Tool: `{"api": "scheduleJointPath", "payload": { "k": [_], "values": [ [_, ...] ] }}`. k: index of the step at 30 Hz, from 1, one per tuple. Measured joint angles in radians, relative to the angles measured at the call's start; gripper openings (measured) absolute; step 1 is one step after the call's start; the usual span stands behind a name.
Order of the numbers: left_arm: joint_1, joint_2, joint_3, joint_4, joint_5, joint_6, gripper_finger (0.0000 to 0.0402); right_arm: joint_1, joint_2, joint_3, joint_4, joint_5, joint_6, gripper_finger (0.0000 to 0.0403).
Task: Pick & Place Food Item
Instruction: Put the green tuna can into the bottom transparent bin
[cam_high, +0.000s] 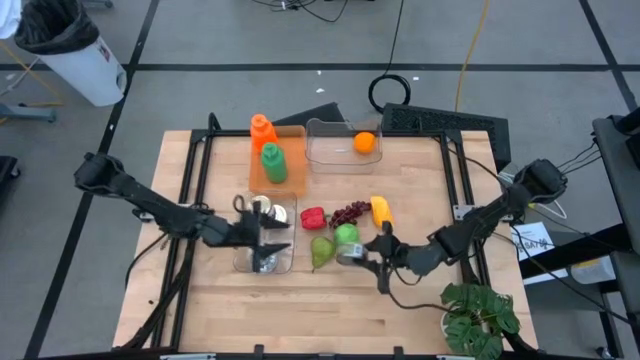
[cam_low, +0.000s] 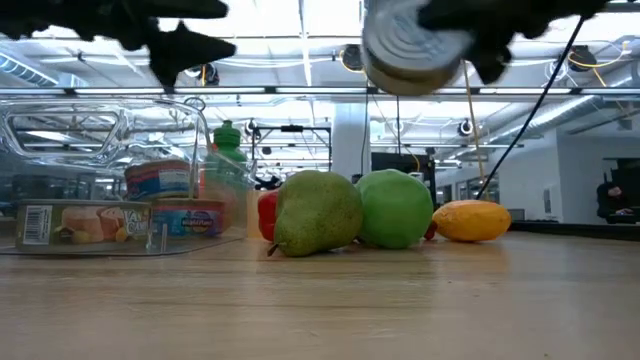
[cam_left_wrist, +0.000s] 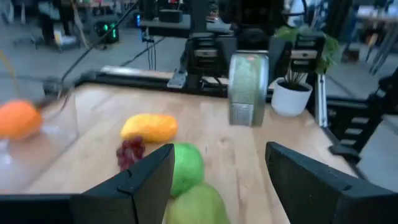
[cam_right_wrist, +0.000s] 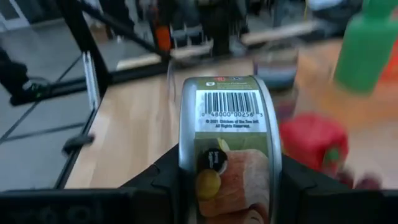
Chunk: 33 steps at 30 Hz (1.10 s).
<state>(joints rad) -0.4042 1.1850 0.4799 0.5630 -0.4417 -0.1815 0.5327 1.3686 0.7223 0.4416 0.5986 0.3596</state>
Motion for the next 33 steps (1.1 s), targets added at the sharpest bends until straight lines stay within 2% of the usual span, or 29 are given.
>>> {"api": "scheduleJointPath", "payload": {
  "k": [5, 8, 13, 16, 24, 27, 30, 33],
  "values": [
    [0.013, 0.148, 0.131, 0.008, 0.039, 0.121, 0.0266, -0.062, 0.019, -0.001, 0.072, -0.089, -0.065, 0.0149],
    [0.028, 0.225, 0.203, 0.016, 0.087, 0.155, 0.0266, -0.085, 0.017, -0.001, 0.089, -0.102, -0.066, 0.0139],
    [0.064, 0.332, 0.296, 0.016, 0.090, 0.175, 0.0267, -0.096, 0.018, -0.001, 0.151, -0.140, -0.106, 0.0138],
    [0.080, 0.371, 0.337, 0.013, 0.121, 0.162, 0.0267, -0.095, 0.017, -0.002, 0.170, -0.154, -0.135, 0.0138],
    [0.115, 0.433, 0.413, 0.018, 0.290, 0.154, 0.0267, -0.095, 0.018, 0.000, 0.176, -0.162, -0.155, 0.0138],
    [0.130, 0.433, 0.414, 0.017, 0.295, 0.145, 0.0266, -0.094, 0.018, 0.000, 0.185, -0.161, -0.166, 0.0138],
    [0.144, 0.433, 0.414, 0.016, 0.322, 0.124, 0.0239, -0.095, 0.018, 0.000, 0.183, -0.157, -0.167, 0.0138],
    [0.152, 0.433, 0.414, 0.033, 0.392, 0.135, 0.0168, -0.094, 0.018, 0.000, 0.184, -0.167, -0.175, 0.0142]
  ]
}}
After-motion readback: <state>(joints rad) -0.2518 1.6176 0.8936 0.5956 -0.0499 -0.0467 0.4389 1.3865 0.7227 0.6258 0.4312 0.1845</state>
